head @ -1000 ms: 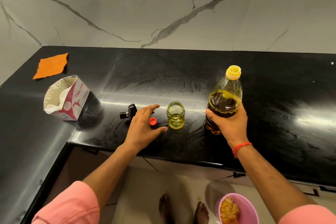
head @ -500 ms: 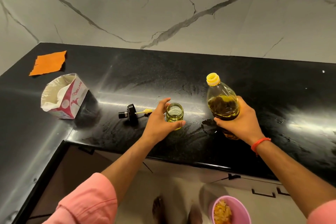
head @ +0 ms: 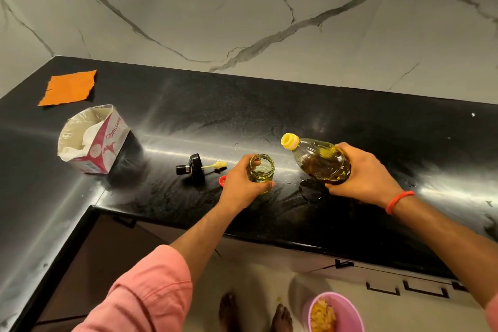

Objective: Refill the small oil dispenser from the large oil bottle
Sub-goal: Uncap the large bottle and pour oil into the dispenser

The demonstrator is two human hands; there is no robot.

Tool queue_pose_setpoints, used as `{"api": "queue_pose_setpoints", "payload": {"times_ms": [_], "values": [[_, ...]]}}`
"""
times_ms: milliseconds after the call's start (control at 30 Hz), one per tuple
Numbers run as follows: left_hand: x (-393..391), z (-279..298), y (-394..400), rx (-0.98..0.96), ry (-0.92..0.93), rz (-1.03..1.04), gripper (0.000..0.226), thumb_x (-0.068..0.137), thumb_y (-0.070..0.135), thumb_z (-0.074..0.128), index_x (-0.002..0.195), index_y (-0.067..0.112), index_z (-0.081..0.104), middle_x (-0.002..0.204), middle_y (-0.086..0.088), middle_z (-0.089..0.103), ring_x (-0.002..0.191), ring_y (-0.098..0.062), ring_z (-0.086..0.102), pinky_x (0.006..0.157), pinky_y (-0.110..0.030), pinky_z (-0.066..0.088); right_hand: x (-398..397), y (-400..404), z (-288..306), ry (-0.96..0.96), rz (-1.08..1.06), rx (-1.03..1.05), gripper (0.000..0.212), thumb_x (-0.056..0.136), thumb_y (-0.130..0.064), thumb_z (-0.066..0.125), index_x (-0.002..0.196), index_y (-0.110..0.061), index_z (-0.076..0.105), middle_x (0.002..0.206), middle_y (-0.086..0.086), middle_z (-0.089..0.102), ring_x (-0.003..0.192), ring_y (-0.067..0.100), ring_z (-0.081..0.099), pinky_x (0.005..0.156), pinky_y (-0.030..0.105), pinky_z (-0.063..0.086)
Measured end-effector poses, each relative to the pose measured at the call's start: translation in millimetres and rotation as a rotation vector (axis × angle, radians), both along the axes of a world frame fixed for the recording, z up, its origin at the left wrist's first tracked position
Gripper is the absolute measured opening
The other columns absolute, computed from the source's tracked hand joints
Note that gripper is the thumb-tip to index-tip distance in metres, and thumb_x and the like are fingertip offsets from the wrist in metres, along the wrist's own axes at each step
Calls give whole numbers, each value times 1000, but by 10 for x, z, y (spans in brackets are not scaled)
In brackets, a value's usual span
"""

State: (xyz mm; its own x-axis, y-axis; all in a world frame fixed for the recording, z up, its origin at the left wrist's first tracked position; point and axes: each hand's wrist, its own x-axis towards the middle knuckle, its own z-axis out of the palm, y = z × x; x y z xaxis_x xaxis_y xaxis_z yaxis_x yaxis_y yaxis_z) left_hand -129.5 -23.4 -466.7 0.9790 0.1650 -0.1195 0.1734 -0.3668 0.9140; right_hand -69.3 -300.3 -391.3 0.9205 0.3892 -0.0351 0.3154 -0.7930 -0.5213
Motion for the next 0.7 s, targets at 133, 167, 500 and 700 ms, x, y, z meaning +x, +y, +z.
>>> {"api": "queue_pose_setpoints", "payload": {"times_ms": [133, 167, 500, 700], "values": [[-2, 15, 12, 22, -9, -4, 59, 72, 15, 89, 122, 22, 60, 103, 15, 68, 91, 15, 61, 76, -2, 46, 16, 34, 87, 6, 25, -113, 70, 61, -41, 90, 121, -36, 54, 107, -14, 65, 100, 11, 64, 84, 39, 57], [-1, 16, 13, 27, -10, -6, 58, 72, 15, 89, 122, 22, 60, 103, 15, 68, 92, 14, 61, 76, -2, 46, 21, 43, 106, 6, 34, -146, 71, 61, -42, 89, 123, -35, 54, 109, -13, 65, 100, 11, 63, 84, 39, 57], [12, 7, -7, 21, -30, -28, 58, 71, 11, 87, 121, 24, 60, 103, 14, 68, 94, 9, 63, 77, -4, 49, 22, 88, 220, -71, 54, -354, 72, 64, -49, 86, 126, -35, 51, 109, -13, 61, 99, 11, 60, 78, 32, 53], [18, -7, -35, 13, -40, -33, 57, 70, 12, 87, 119, 25, 60, 102, 14, 68, 93, 9, 63, 76, -5, 49, -3, 113, 255, -89, 46, -422, 72, 66, -48, 85, 128, -33, 50, 111, -10, 61, 100, 12, 60, 77, 31, 50]]}}
